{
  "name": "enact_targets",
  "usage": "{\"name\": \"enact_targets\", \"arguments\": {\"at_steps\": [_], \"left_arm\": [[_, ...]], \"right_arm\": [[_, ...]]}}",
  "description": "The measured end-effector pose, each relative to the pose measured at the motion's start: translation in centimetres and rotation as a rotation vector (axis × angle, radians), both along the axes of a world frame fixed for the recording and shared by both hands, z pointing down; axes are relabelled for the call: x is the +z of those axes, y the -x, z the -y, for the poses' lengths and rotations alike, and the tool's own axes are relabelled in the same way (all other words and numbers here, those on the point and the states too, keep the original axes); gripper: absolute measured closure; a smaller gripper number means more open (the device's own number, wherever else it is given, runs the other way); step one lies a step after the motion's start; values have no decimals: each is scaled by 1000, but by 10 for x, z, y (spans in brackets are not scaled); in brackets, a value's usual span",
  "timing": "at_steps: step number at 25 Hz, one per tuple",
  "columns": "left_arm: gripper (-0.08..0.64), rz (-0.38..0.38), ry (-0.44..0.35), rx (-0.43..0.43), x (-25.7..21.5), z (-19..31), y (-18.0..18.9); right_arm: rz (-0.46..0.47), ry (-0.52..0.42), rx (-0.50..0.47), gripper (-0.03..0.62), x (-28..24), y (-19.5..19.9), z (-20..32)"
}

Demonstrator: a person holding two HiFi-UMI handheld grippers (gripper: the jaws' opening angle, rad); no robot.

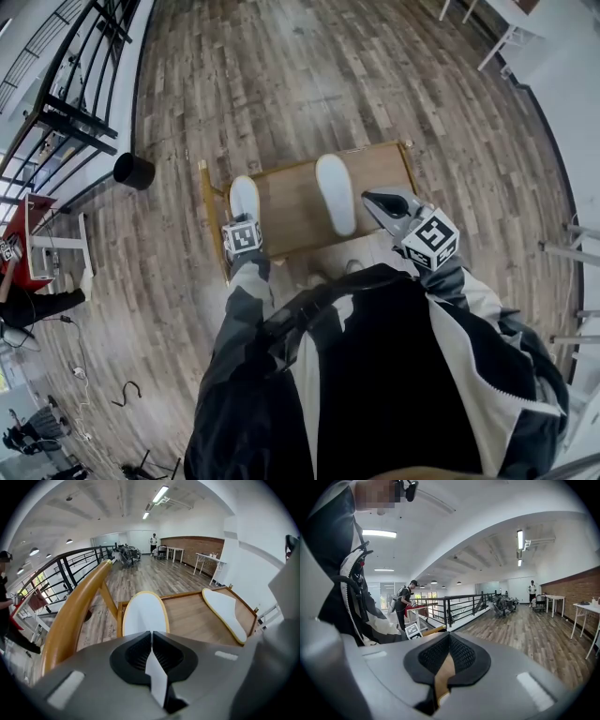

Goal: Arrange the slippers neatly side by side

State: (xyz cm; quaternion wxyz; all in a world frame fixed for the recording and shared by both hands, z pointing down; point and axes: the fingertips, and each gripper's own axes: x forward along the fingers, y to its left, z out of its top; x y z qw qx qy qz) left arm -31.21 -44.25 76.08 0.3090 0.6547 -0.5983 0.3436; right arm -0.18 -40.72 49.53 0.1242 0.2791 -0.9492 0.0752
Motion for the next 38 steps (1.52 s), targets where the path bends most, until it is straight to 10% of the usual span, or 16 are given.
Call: {"name": "enact_targets", "arguments": {"at_steps": [19,38], "left_arm": [[377,-69,-32,35,-8,16,-18],[548,-237,-855,427,-340,-15,-164]], "right_arm": [[5,10,19,588,1,5,1],[110,-68,-59,588,-57,40,28]]}}
